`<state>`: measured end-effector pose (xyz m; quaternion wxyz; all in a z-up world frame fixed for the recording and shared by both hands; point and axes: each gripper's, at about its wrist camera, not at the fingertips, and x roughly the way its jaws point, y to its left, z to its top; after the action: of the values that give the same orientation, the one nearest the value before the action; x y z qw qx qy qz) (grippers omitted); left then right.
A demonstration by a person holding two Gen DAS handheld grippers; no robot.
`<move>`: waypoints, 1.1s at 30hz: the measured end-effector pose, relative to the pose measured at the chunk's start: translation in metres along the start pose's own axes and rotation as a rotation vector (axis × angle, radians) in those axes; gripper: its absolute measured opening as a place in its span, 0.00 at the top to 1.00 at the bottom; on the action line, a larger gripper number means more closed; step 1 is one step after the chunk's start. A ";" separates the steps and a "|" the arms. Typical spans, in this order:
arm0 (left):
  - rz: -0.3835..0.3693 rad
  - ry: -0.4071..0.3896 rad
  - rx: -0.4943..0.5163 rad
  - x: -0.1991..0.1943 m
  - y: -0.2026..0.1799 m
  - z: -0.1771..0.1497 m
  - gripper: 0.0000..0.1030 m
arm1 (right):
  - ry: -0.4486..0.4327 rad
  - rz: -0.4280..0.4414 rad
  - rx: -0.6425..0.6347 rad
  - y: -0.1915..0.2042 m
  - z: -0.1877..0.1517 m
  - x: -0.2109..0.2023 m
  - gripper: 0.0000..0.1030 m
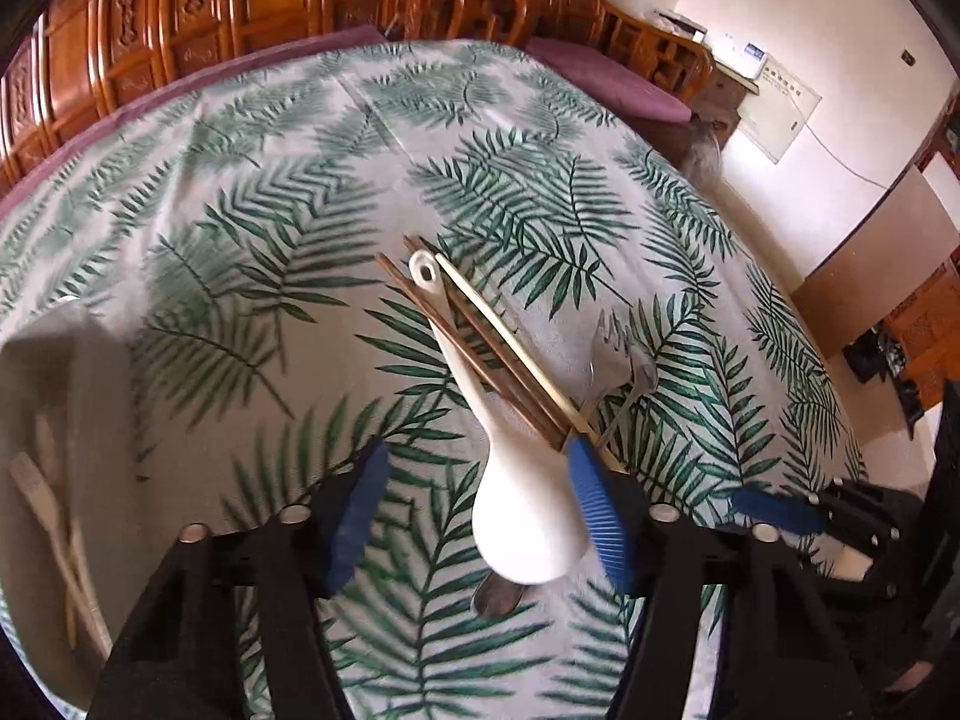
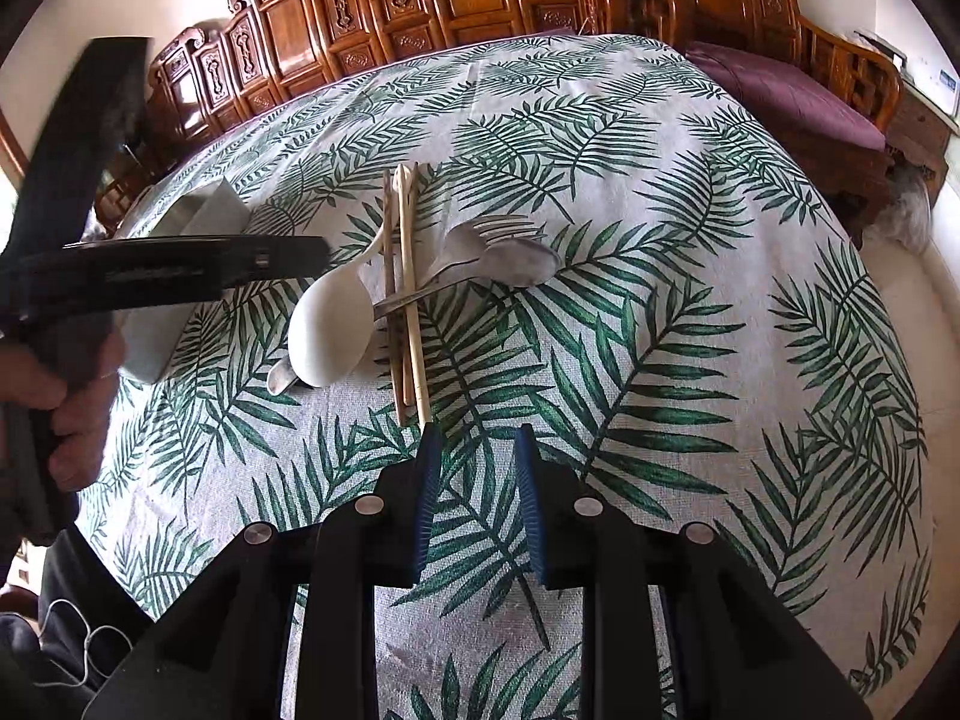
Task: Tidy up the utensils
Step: 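Grasp the long white plastic ladle by its handle with the left tool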
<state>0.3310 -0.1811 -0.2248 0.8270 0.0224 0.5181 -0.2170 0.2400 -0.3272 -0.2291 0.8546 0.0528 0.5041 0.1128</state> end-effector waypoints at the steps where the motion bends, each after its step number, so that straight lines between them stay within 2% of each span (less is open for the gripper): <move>1: -0.012 0.010 -0.013 0.006 0.001 0.002 0.50 | 0.000 0.003 0.002 0.000 0.000 0.000 0.73; 3: -0.034 0.033 -0.036 0.015 0.001 0.007 0.61 | 0.001 0.009 0.003 0.001 0.000 0.001 0.73; 6: -0.042 0.057 -0.061 0.026 0.001 0.012 0.65 | 0.002 0.015 0.000 0.002 -0.001 0.001 0.73; 8: -0.028 0.076 -0.063 0.032 0.000 0.015 0.71 | 0.002 0.017 -0.001 0.002 -0.001 0.001 0.73; 16: -0.003 0.103 -0.053 0.039 -0.002 0.018 0.81 | -0.002 0.012 0.006 0.000 -0.001 -0.001 0.73; 17: 0.020 0.108 -0.045 0.039 -0.001 0.018 0.88 | -0.003 0.010 0.005 0.000 0.000 -0.001 0.73; 18: 0.040 0.111 -0.036 0.038 -0.001 0.017 0.91 | -0.004 0.008 0.004 0.001 0.000 -0.002 0.73; 27: 0.058 0.081 -0.055 0.016 0.023 0.003 0.92 | -0.014 -0.005 -0.012 0.012 0.005 -0.010 0.73; 33: 0.077 0.007 -0.067 -0.015 0.041 0.000 0.92 | -0.011 -0.009 -0.036 0.032 0.006 -0.010 0.73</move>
<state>0.3417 -0.1389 -0.2197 0.8333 0.0153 0.5266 -0.1676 0.2363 -0.2983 -0.2106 0.8588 0.0356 0.4974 0.1175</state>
